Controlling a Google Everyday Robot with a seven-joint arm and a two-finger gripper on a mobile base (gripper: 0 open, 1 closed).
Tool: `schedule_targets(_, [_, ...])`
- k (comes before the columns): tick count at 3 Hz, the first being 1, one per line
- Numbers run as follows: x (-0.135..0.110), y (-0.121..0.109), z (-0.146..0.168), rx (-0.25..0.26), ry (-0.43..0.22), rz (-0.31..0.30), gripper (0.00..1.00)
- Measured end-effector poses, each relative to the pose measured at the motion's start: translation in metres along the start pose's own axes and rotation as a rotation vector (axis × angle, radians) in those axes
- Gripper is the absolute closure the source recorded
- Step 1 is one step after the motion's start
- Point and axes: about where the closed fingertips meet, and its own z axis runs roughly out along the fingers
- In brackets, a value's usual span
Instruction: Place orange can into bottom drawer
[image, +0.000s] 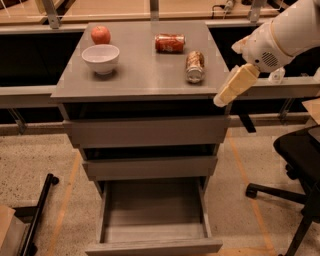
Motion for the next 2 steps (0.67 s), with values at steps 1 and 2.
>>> schedule_targets(1, [-0.003,-0.012,0.023,0.019,-0.069,0.063,0.0])
schedule_targets(2, [-0.014,-0.046,0.051,0.077,-0.155,0.123,0.0])
